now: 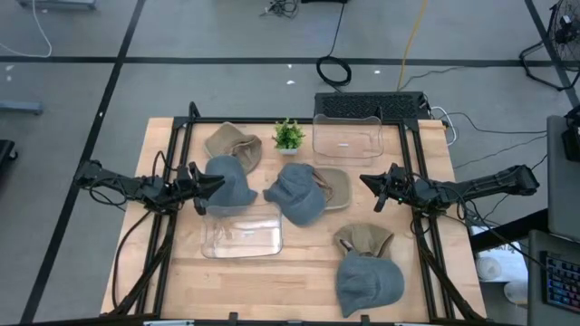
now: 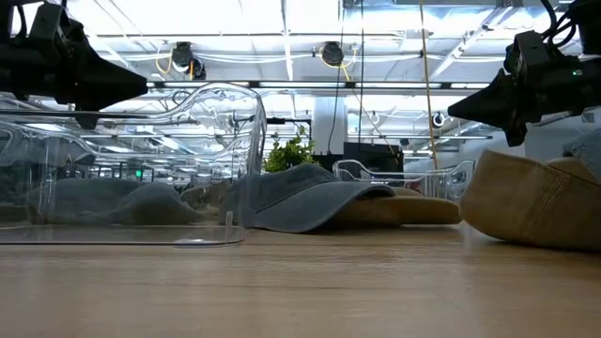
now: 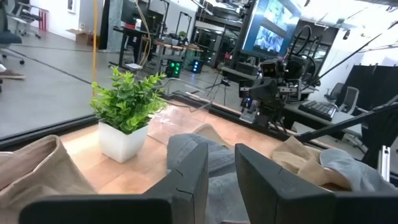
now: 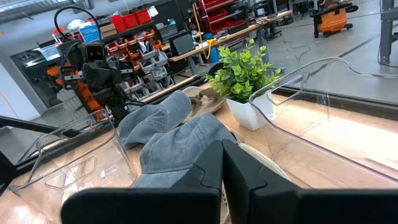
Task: Pick & Place hat
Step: Put the top left brown cap into the top transparent bin
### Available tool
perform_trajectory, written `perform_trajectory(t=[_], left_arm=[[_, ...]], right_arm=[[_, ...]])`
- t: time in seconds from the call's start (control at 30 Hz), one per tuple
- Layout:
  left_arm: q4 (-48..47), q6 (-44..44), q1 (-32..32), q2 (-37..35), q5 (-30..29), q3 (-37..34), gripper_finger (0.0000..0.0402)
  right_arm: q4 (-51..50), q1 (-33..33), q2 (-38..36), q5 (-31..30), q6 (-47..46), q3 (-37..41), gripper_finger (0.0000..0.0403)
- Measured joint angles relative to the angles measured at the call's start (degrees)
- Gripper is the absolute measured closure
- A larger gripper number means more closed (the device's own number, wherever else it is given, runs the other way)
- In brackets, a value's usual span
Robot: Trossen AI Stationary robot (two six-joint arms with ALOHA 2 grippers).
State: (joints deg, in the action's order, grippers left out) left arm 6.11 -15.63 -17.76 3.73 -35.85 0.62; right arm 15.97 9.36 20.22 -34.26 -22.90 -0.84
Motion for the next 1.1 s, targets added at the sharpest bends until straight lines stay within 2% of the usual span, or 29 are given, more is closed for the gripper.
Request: perform_trajectory(t=[0.37, 0.5, 0.63, 0.77, 0.93, 1.1], left_arm=[[0.6, -1.4, 0.0, 0.0, 0.4, 0.0, 0.0313], [1.6, -0.5, 0.0, 0.0, 3.5, 0.0, 0.0303], [0.4, 3.7, 0.0, 0.0, 9.1, 1.3, 0.0247], [-10.4, 4.8, 0.0, 0.0, 9.9, 7.4, 0.0176], [-25.4, 2.5, 0.7, 2.8, 4.3, 17.4, 0.0119], [-32.2, -1.9, 1.6, 9.4, 2.5, 27.6, 0.0095]], right_arm=[[0.0, 0.0, 0.0, 0.0, 0.0, 0.0, 0.0403], [0.0, 0.0, 0.0, 0.0, 0.0, 0.0, 0.0403], [0.0, 0.0, 0.0, 0.0, 0.0, 0.0, 0.0403], [0.0, 0.0, 0.0, 0.0, 0.0, 0.0, 0.0403], [0.0, 0.0, 0.0, 0.0, 0.0, 0.0, 0.0403], [0.0, 0.0, 0.0, 0.0, 0.0, 0.0, 0.0403]])
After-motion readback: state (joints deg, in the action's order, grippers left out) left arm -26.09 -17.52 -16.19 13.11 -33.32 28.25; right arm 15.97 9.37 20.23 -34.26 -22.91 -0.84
